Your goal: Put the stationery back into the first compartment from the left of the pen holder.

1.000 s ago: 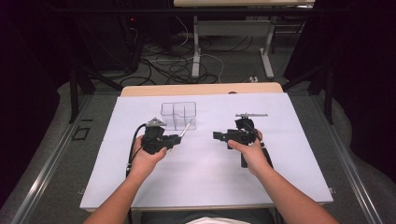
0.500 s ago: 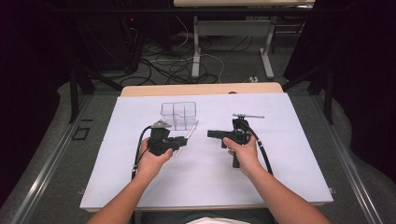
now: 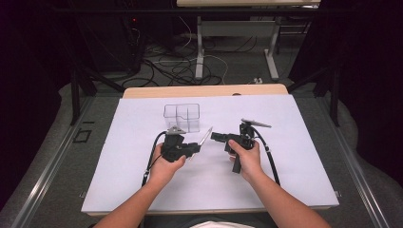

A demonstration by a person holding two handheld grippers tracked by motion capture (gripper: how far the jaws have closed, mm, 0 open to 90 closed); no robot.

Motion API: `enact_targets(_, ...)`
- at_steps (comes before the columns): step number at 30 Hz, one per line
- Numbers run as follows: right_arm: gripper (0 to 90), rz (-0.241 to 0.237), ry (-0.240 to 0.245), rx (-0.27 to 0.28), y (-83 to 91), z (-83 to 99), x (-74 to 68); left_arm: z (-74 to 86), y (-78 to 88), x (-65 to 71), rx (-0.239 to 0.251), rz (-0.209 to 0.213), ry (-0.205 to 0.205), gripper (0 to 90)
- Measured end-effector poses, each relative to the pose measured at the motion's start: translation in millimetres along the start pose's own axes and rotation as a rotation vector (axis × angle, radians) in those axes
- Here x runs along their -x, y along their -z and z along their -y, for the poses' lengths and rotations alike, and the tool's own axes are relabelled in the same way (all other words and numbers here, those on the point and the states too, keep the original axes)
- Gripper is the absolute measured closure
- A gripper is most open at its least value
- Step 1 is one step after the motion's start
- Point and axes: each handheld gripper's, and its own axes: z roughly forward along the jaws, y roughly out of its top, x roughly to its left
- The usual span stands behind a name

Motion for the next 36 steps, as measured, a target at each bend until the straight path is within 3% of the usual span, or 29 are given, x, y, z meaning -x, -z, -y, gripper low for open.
enact_targets(1,65.0,-0.012,-0.024,0.006,-1.4,0.7,1.6,0.4,-1.4,1.3,0.003,0.005,-0.002,77.2)
enact_targets(8,67.1,-0.026,-0.068,0.003,-2.8,2.5,4.2,1.8,-5.0,7.0,0.000,0.014,-0.017,77.2)
enact_targets(17,69.3,-0.036,-0.081,-0.012,-3.2,2.5,7.4,1.6,-5.3,10.2,0.004,0.024,-0.033,77.2)
enact_targets(18,69.7,-0.034,-0.087,-0.014,-3.3,2.3,7.2,1.3,-5.1,9.2,0.001,0.019,-0.052,77.2)
enact_targets(20,71.0,-0.033,-0.095,-0.005,-4.2,2.2,7.4,1.8,-5.6,10.7,0.003,0.028,-0.036,77.2)
enact_targets(36,77.8,-0.044,-0.132,-0.021,-3.9,1.2,10.6,2.9,-8.9,13.9,-0.005,0.039,-0.054,77.1)
